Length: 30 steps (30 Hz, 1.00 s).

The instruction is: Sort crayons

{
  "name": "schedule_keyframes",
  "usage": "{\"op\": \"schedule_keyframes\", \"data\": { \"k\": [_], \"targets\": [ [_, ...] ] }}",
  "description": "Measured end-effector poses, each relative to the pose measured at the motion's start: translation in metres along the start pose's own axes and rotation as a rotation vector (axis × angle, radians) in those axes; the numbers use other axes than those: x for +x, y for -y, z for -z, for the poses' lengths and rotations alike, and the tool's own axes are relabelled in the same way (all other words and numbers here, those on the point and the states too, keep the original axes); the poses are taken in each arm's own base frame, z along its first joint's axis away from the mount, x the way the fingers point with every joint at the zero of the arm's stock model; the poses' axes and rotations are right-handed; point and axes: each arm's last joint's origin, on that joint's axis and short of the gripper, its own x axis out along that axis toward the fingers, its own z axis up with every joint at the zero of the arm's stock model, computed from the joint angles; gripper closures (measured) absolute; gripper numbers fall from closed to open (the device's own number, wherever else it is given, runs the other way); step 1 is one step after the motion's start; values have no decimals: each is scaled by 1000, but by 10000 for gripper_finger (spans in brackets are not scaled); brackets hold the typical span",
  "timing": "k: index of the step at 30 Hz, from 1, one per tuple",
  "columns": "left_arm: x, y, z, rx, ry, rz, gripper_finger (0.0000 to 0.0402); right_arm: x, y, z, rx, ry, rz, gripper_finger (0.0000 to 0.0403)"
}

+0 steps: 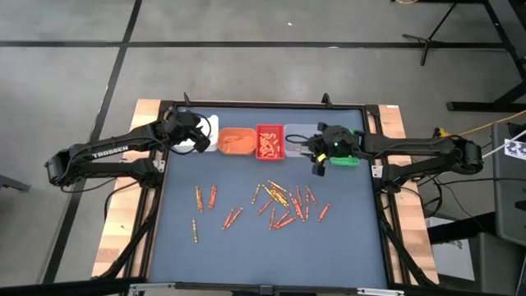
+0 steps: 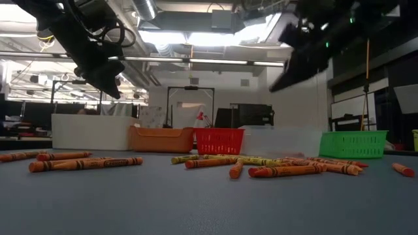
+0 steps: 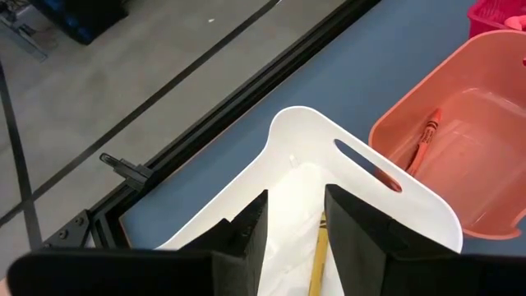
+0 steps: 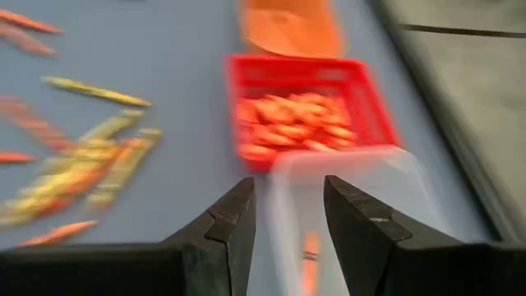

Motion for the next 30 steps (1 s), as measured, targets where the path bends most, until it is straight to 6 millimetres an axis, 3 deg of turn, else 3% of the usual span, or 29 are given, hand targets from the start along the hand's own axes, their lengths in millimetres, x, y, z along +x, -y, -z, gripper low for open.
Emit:
{"op": "schedule_keyframes", "data": {
  "k": [5,11,17,30],
  "targets": [
    [0,0,0,-1,0,0,295,-14,-5,-14,11,-37,-288,260],
    [0,0,0,-1,0,0,295,-19,-12,-10,164,-100,-538,260],
    [0,0,0,-1,0,0,295,-24,-31,-2,210,-256,-590,260],
    [0,0,0,-1,0,8,295,-39,-94,4,-30,-360,-623,260]
  ]
}}
